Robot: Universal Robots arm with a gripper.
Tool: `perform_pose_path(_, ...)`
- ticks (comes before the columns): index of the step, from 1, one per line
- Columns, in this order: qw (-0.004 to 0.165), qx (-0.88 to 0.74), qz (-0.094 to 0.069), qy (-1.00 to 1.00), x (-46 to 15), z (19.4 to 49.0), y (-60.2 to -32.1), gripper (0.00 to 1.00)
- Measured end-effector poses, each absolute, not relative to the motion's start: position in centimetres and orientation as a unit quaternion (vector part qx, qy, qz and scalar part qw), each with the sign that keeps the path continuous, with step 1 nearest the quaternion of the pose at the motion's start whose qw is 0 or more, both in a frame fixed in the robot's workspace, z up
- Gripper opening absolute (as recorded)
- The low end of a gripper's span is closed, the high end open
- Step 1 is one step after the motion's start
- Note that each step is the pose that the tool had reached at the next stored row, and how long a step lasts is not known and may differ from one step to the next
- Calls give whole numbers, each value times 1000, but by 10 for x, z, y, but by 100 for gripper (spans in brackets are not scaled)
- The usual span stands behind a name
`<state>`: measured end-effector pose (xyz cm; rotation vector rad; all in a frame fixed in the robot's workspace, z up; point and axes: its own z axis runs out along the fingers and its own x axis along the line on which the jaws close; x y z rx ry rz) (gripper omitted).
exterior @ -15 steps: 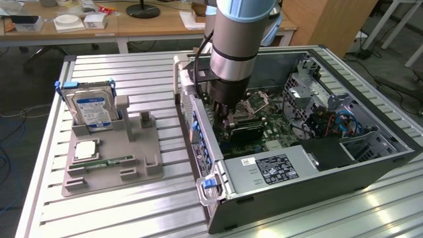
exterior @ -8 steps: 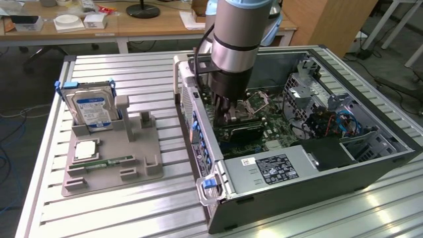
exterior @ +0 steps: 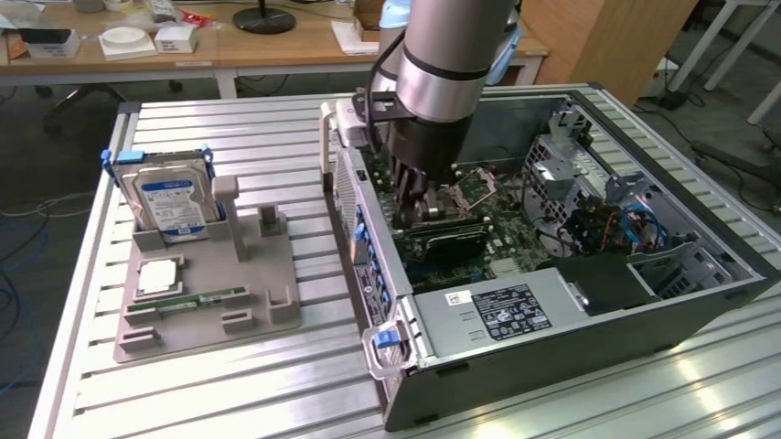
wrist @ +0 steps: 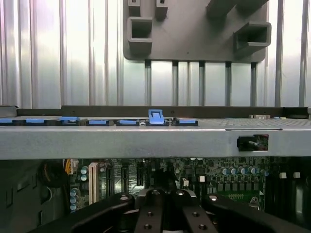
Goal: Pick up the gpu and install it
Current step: 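Press down on the gpu until it lock into place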
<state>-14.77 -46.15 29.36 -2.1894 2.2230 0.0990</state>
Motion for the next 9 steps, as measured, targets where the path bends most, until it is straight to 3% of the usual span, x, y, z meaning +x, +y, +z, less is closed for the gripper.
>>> perform_pose_path(9, -31, -698, 73, 711, -143, 294, -462, 10)
